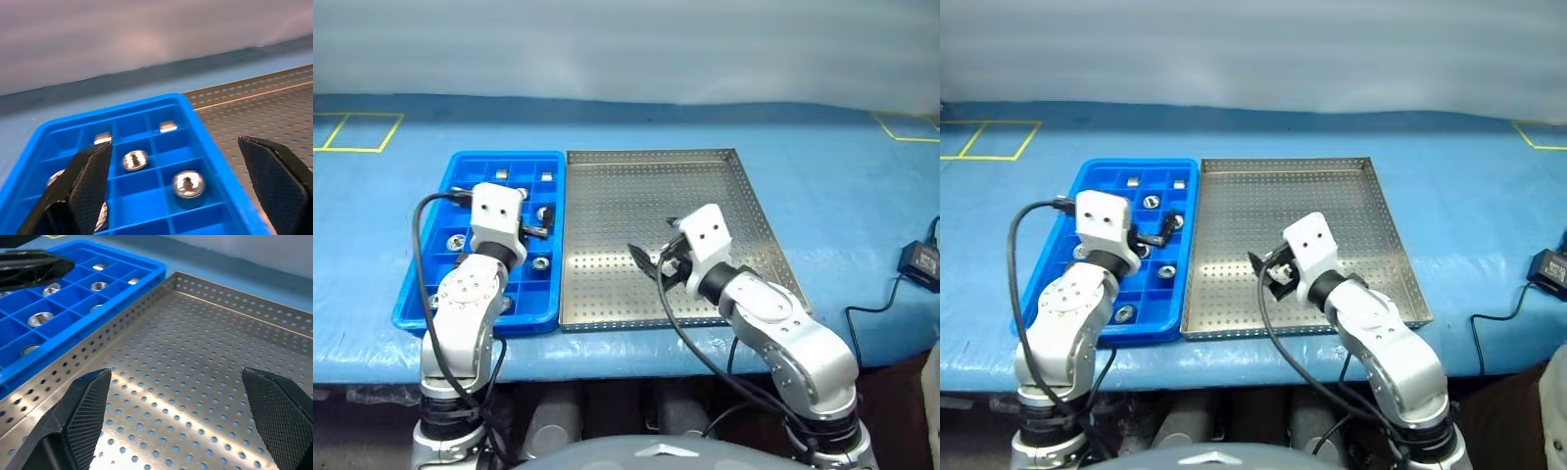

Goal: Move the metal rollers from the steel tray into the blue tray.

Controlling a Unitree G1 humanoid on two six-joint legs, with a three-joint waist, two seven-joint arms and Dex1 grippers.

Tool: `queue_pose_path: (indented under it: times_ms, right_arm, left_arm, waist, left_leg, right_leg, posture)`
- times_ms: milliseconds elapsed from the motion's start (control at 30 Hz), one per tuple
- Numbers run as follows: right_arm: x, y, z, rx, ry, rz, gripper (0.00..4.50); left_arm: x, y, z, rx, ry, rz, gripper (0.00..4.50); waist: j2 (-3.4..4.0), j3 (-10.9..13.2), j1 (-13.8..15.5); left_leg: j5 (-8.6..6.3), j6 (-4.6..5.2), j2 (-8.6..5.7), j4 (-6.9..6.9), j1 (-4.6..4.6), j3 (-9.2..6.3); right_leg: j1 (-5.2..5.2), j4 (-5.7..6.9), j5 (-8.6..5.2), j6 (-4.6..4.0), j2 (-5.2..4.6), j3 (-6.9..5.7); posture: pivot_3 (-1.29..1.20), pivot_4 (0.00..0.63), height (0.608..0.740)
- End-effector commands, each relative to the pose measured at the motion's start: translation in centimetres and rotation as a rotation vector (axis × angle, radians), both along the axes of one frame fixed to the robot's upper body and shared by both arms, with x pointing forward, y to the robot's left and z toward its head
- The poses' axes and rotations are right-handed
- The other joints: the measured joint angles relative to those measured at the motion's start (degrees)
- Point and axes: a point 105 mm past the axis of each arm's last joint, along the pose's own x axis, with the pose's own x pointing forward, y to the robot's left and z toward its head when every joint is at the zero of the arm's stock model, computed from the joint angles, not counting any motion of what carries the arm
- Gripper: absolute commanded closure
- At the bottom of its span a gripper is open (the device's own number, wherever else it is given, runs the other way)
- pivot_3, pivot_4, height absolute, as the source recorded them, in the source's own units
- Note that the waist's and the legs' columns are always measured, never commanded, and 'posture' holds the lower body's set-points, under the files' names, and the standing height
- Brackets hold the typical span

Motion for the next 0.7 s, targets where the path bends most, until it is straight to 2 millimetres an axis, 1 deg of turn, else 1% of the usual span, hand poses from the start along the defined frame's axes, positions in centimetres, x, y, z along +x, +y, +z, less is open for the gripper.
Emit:
queue_pose_path:
  times_ms: [33, 133, 233, 267, 500, 700]
  right_arm:
    - [-0.1, -1.3, 0.3, 0.015, -0.033, -0.061, 0.00]
    - [-0.8, -1.9, -0.9, -0.005, 0.004, -0.080, 0.00]
    - [-1.5, -2.3, -1.8, -0.007, 0.039, -0.099, 0.00]
    - [-1.7, -2.3, -2.0, -0.007, 0.047, -0.105, 0.00]
    - [-2.0, -2.1, -2.4, -0.003, 0.065, -0.113, 0.00]
    - [-1.8, -2.0, -2.5, -0.009, 0.066, -0.112, 0.00]
  left_arm:
    - [-1.3, -3.1, 0.0, 0.019, 0.004, -0.284, 0.02]
    - [-2.7, -4.2, -1.5, 0.065, 0.068, -0.447, 0.02]
    - [-3.5, -4.4, -2.6, 0.067, 0.121, -0.505, 0.02]
    - [-3.7, -4.4, -2.9, 0.061, 0.130, -0.509, 0.02]
    - [-3.6, -4.1, -3.4, 0.054, 0.145, -0.490, 0.02]
    - [-3.8, -3.9, -3.4, 0.053, 0.148, -0.485, 0.02]
  waist:
    - [0.01, 0.00, -0.62]
    - [0.03, 0.00, -1.68]
    - [0.06, 0.02, -2.66]
    - [0.06, 0.02, -2.77]
    - [0.06, 0.02, -2.89]
    - [0.06, 0.02, -2.71]
  left_leg:
    - [0.00, 0.00, 0.00, -0.02, 0.00, 0.00]
    - [0.00, 0.00, -0.01, -0.07, 0.00, 0.04]
    - [-0.02, 0.02, 0.00, -0.07, 0.02, 0.12]
    - [-0.02, 0.02, 0.02, -0.06, 0.02, 0.12]
    - [0.05, 0.05, 0.04, 0.01, 0.10, 0.15]
    - [0.04, 0.05, 0.03, -0.01, 0.07, 0.17]
  right_leg:
    - [0.00, 0.01, -0.01, -0.01, 0.00, 0.00]
    - [-0.03, 0.00, -0.02, -0.02, -0.02, 0.05]
    - [-0.06, -0.01, -0.08, 0.09, -0.02, 0.12]
    - [-0.05, -0.01, -0.16, 0.23, -0.02, 0.12]
    - [-0.01, 0.07, -0.16, 0.23, 0.00, 0.15]
    - [-0.04, 0.04, -0.14, 0.24, -0.02, 0.17]
  posture:
    - [-0.07, 0.150, 0.740]
    - [-0.09, 0.150, 0.740]
    - [-0.10, 0.150, 0.740]
    - [-0.10, 0.150, 0.740]
    - [-0.10, 0.150, 0.740]
    - [-0.08, 0.150, 0.740]
